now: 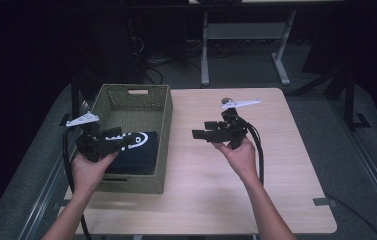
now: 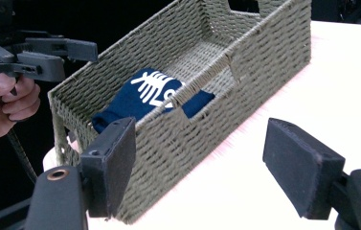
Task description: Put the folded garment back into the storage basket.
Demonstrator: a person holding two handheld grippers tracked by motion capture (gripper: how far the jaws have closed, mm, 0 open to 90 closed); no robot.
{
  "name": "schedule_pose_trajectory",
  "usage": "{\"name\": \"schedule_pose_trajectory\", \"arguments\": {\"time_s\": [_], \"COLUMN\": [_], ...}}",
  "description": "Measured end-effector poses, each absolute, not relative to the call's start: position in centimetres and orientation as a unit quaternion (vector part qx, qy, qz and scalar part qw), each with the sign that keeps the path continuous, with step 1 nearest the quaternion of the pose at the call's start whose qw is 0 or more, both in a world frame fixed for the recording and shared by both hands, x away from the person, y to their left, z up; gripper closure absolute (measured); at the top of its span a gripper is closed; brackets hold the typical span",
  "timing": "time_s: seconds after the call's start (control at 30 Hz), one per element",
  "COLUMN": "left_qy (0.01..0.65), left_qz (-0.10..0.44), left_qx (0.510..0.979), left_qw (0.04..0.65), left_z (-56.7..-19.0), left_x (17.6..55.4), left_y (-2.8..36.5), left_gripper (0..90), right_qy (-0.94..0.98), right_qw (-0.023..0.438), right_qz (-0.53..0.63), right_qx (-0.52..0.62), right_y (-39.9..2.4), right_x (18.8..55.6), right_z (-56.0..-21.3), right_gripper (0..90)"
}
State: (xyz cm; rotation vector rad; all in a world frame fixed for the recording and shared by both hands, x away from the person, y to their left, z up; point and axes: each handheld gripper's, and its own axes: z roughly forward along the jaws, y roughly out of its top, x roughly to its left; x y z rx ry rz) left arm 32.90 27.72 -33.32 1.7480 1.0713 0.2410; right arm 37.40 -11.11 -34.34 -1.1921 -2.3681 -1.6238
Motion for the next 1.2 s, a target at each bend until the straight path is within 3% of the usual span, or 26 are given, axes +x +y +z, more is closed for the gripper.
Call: {"name": "schedule_pose_trajectory", "arguments": {"time_s": [1.2], "left_qy": [0.407], "left_qz": [0.079], "left_qx": [0.743], "left_qw": [0.525], "left_z": [-33.2], "left_x": [32.7], "left_y": [20.8], "left_gripper": [16.9], "right_qy": [-0.749], "right_qw": [-0.006], "right_qz": [-0.524], "right_qx": [-0.406], "right_y": [-18.4], "right_x": [36.2], "right_z": [-34.6], "right_gripper": [26.5]}}
